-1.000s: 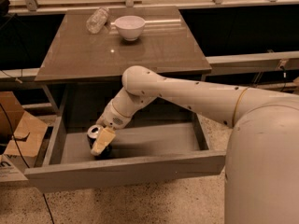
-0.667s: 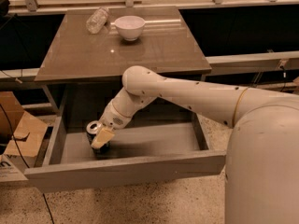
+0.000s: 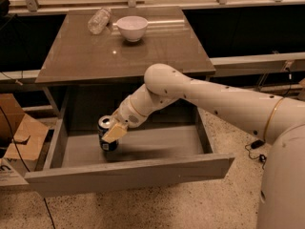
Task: Pick pepsi can from top drawer and place on counter
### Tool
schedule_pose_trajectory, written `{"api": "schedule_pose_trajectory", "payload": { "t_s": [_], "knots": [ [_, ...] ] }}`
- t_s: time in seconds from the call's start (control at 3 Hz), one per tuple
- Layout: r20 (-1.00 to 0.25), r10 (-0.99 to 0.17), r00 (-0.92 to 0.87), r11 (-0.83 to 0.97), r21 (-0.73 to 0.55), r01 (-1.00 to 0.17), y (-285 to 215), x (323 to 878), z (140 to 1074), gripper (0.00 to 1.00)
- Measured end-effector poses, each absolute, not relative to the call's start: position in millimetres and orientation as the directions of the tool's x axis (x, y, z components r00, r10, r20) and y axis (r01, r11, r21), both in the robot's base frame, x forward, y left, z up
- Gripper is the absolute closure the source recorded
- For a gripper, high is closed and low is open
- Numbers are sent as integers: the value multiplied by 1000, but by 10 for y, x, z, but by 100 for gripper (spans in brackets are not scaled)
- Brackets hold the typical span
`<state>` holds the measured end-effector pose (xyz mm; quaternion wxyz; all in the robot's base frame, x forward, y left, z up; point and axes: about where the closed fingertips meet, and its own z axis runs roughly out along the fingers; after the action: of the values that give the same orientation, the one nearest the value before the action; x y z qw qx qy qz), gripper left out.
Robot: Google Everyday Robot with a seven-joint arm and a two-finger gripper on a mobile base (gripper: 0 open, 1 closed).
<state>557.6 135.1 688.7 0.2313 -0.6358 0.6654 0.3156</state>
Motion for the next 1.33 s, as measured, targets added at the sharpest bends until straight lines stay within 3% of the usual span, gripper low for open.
{"api": "schedule_pose_trajectory", "payload": {
  "t_s": [0.67,1.33],
  "knots": [
    [-734,-672,-97,15,117,-993,1231,5605,7004,100],
    [-733,-680,-1,-87,82,-993,1213,5335,7345,100]
  ]
}}
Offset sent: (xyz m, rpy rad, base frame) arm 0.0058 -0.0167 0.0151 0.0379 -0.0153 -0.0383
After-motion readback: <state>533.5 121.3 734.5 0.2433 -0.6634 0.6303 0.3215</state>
